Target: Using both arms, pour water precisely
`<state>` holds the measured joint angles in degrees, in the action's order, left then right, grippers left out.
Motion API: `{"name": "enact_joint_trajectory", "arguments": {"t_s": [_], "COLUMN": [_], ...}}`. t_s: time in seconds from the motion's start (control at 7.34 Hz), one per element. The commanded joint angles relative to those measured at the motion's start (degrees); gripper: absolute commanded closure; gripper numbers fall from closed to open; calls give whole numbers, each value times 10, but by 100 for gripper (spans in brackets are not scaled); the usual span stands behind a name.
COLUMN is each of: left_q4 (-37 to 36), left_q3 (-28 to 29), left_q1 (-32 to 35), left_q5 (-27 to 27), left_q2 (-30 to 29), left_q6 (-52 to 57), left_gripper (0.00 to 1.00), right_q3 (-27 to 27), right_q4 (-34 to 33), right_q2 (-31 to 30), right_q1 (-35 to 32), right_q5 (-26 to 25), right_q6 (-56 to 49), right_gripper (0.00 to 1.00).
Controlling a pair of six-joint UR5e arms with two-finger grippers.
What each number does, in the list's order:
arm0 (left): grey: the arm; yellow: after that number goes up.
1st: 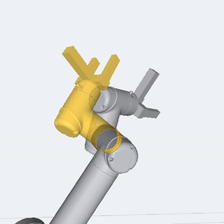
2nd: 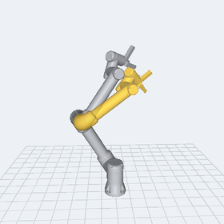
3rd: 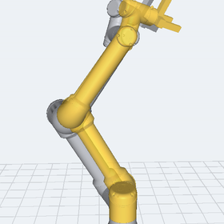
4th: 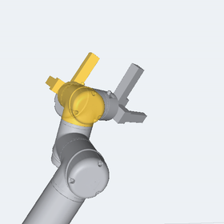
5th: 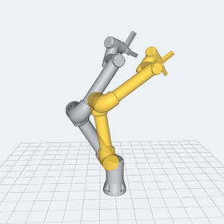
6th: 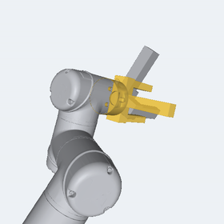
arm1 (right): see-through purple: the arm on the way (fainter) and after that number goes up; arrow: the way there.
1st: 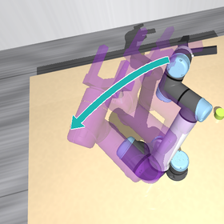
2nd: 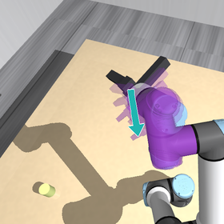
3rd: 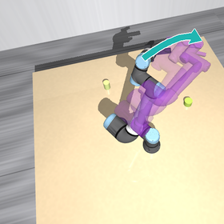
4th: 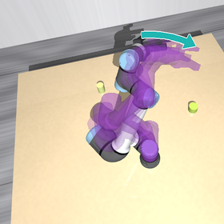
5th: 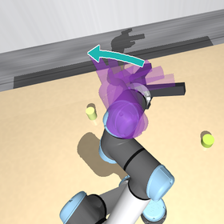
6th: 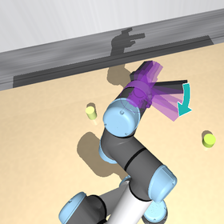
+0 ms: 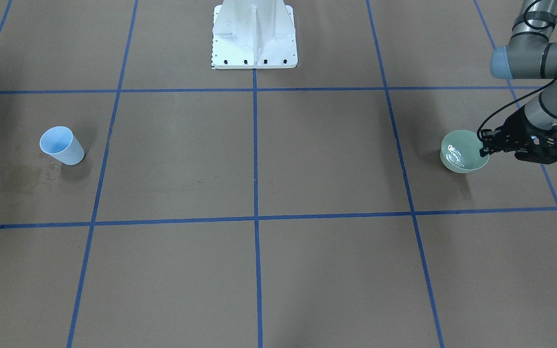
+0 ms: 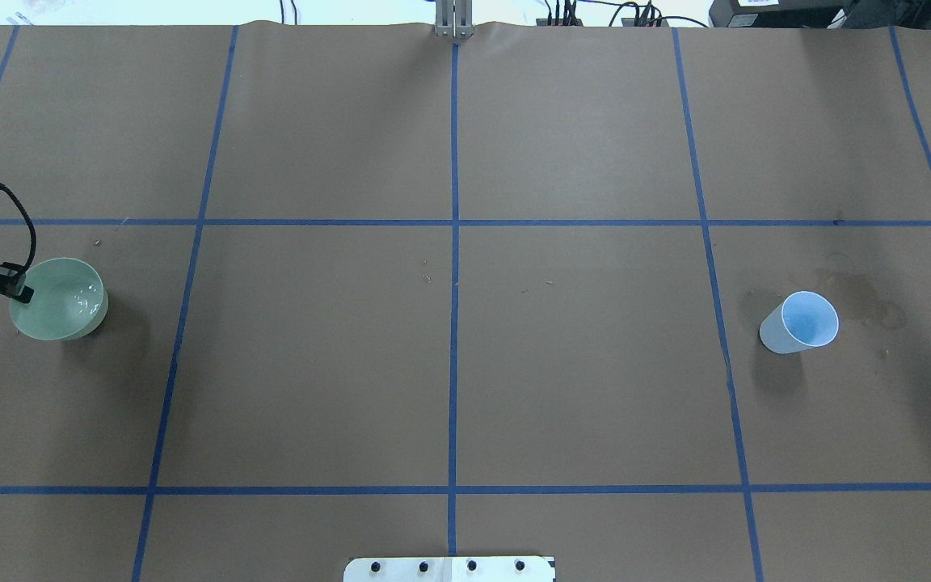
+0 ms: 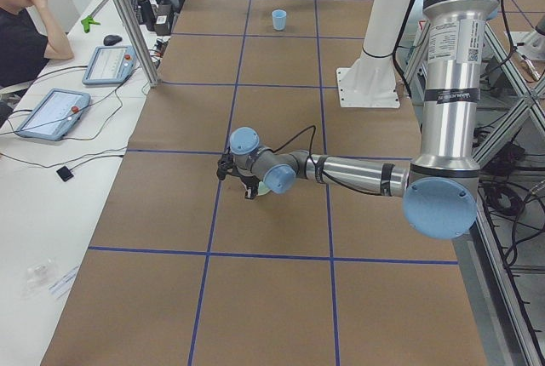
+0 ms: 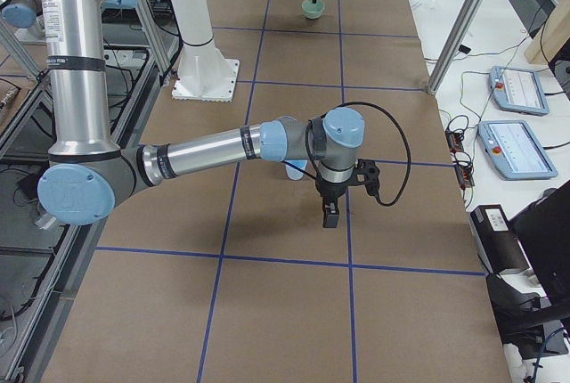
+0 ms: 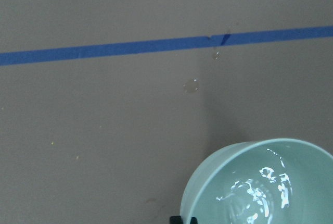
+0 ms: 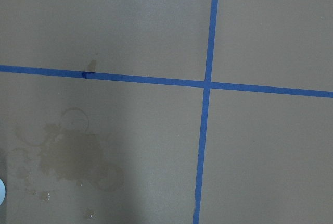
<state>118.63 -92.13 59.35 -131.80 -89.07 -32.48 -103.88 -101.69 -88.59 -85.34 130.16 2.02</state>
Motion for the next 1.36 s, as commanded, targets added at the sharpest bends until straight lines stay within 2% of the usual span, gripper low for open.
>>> {"name": "enact_joint_trajectory", "arguments": {"t_s": [0.0,0.14,0.41,0.68,0.82,0.95,1.23], "left_q4": [0,6,55,30,-49,-137,-293], "left_q3": [2,2,-2,-14,-44,-99,-172], "left_q1": [0,0,1,16,29,31,66], "left_q5": [0,0,-2,-11,-15,-8,6], "left_q2": [8,12,43,23,-1,-15,-31], "left_q6": [18,18,16,11,15,22,127], "left_gripper": [47,1,0,0,0,0,0], "right_q3": [-2,-4,-2,1,2,4,15], "right_q4": [0,0,1,1,1,1,2], "right_q2": [1,2,5,4,0,-2,-2], "right_q1": [0,-1,0,-1,-1,0,0], "right_q5": [0,0,-1,-4,-4,-4,-4], "right_q6": [0,0,0,-3,-2,-2,-4], "right_gripper": [1,1,1,1,1,1,1]}}
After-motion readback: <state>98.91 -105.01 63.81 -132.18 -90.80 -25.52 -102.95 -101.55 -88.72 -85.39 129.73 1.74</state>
